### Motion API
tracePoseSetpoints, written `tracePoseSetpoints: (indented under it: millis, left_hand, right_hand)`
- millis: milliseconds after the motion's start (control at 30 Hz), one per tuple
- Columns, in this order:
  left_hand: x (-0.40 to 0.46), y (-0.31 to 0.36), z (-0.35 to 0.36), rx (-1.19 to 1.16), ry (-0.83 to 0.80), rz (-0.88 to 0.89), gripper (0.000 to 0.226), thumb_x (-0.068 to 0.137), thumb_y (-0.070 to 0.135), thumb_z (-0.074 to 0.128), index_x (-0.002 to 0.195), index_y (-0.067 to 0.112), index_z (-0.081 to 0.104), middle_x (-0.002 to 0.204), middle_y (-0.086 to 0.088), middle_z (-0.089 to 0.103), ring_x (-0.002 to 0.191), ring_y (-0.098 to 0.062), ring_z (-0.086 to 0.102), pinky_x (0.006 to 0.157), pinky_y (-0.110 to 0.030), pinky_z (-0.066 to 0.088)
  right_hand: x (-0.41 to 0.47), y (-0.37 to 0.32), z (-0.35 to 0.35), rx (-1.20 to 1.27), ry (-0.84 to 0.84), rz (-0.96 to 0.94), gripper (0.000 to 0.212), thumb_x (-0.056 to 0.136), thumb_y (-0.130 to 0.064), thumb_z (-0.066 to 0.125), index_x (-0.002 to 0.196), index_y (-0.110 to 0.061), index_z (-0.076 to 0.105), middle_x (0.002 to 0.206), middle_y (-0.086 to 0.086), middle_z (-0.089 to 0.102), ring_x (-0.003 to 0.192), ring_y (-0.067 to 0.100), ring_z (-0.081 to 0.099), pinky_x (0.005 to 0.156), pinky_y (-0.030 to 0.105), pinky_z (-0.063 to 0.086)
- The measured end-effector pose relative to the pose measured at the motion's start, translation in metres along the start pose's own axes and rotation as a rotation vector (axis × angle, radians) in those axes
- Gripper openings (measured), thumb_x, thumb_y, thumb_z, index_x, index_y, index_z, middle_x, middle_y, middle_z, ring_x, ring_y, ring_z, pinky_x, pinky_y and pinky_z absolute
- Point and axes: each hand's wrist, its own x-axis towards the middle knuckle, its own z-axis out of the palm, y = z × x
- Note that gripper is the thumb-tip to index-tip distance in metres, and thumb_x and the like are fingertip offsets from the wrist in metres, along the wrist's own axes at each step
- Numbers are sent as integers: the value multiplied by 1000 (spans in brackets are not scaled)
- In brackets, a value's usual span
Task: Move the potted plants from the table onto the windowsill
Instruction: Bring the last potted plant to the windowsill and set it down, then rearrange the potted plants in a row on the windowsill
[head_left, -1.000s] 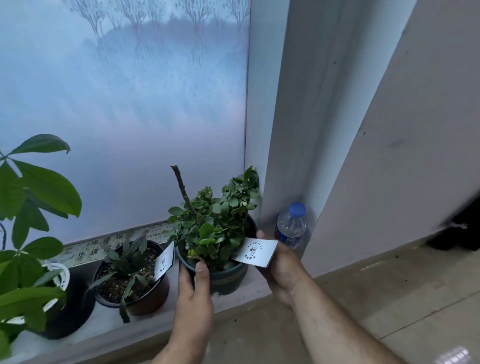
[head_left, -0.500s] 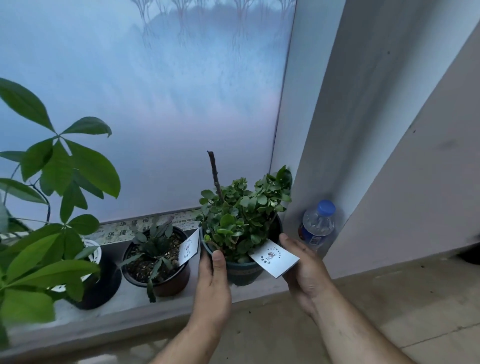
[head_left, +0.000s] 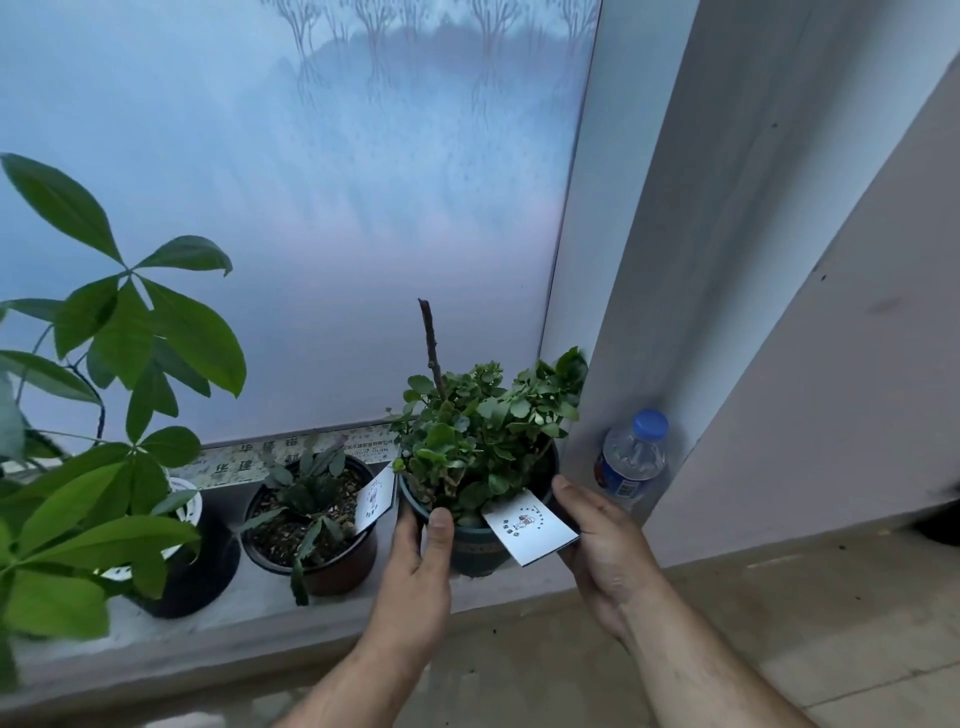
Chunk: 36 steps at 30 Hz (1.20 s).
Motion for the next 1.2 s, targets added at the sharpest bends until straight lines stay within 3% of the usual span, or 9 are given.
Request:
tracePoseSetpoints:
  millis: [367,533,667,767,833,933,1033,1133,1200]
  left_hand:
    - [-28,-5,-4,-73,14,-81,88,74,82,47,152,47,24,154,19,36,140,-16,42,121,-45,28]
    - [-50,-23,-27,9,12,-123,104,62,88,51,151,36,37,145,15,45,131,-7,47,116,-42,38]
    - [-45,-32,-41,-112,89,-252,53,94,49,53,140,23,51,128,2,55,106,-10,59,92,-35,54]
    - [-45,-41,-46,-95,141,-285,48,95,45,56,136,21,52,129,-2,58,113,-17,61,70,-28,54]
    - [-45,-48,-56,-90,237,-305,52,94,45,59,138,17,52,133,-8,60,120,-26,60,78,-32,56]
    - [-35,-45,-79,-203,372,-302,21,102,36,48,107,19,58,97,-6,61,84,-20,59,93,-40,48]
    - [-16,-30,-98,-261,513,-219,19,105,34,37,105,23,53,84,5,48,75,-14,51,85,-41,48]
    - [2,-23,-108,-215,593,-156,30,101,39,41,120,19,52,108,3,60,108,-26,57,105,-51,45]
    - [8,-21,-108,-213,574,-129,20,100,37,47,113,24,52,106,6,63,104,-23,59,103,-51,47]
  right_hand:
    - [-12,15,-22,-172,122,80,29,100,-34,62,111,-12,76,111,7,80,108,21,71,101,42,52]
    - [-38,45,-26,-515,48,251,22,99,-27,63,96,-6,71,76,5,70,70,22,66,67,31,50]
    - [-58,57,5,-630,-180,298,23,103,-25,58,85,-11,62,80,9,65,61,16,65,55,23,43]
    - [-57,68,27,-595,-262,232,25,102,-26,60,81,-12,61,79,9,59,69,20,60,59,26,41]
    - [-56,72,46,-586,-279,162,23,100,-29,61,81,-16,64,77,6,55,75,19,54,65,30,40]
    - [-49,72,73,-537,-326,81,12,98,-39,60,92,-31,67,84,-4,61,77,7,58,73,26,51]
    - [-35,73,95,-444,-257,100,31,105,-28,55,135,-30,59,129,10,69,123,23,65,114,44,47]
    - [-22,75,122,-493,-240,30,23,105,-30,50,101,-42,70,109,-13,73,113,12,65,110,37,47]
    - [-12,82,135,-516,-214,-8,21,104,-34,49,99,-33,69,97,-18,69,100,6,63,95,30,50]
